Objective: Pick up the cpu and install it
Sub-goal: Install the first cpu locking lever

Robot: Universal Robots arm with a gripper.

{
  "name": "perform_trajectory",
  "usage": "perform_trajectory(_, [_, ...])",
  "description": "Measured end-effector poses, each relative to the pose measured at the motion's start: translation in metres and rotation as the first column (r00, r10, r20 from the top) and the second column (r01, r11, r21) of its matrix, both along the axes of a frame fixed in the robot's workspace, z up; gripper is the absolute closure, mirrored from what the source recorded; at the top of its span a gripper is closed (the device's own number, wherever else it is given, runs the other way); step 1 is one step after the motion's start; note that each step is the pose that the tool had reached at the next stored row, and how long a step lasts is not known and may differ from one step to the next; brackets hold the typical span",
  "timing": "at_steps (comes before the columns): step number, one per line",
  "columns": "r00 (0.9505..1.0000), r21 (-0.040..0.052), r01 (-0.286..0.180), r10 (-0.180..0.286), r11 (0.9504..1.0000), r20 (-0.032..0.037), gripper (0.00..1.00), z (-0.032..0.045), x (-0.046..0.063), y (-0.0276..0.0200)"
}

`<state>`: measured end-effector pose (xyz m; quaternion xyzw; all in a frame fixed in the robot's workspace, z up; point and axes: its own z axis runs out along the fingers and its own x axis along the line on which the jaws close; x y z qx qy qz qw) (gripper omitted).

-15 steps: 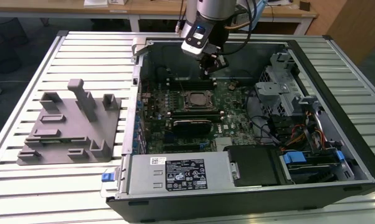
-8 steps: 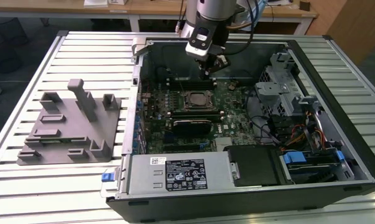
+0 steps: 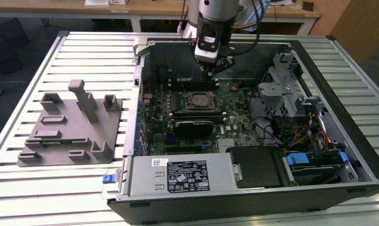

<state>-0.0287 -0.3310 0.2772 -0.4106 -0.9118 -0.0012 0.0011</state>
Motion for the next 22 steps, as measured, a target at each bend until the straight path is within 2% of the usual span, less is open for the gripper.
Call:
perform_trajectory(3, [0.9985,0.0001,-0.056,0.056,0.9985,0.0000,0.89,-0.0004,0.0000,0.0000])
perform_trajectory(6, [0.9940,0.0000,-0.109,0.109,0.9940,0.0000,0.89,-0.0007,0.0000,0.0000])
perform_trajectory(9, [0.9866,0.0000,-0.163,0.163,0.9866,0.0000,0.89,-0.0010,0.0000,0.0000])
perform_trajectory(11, [0.9799,0.0000,-0.200,0.200,0.9799,0.0000,0.89,-0.0012,0.0000,0.0000])
perform_trajectory(16, [0.9580,0.0001,-0.287,0.287,0.9580,0.0000,0.89,-0.0018,0.0000,0.0000])
perform_trajectory(18, [0.9469,0.0000,-0.322,0.322,0.9469,0.0000,0.89,-0.0020,0.0000,0.0000])
perform_trajectory(22, [0.9209,0.0000,-0.390,0.390,0.9209,0.0000,0.89,-0.0024,0.0000,0.0000])
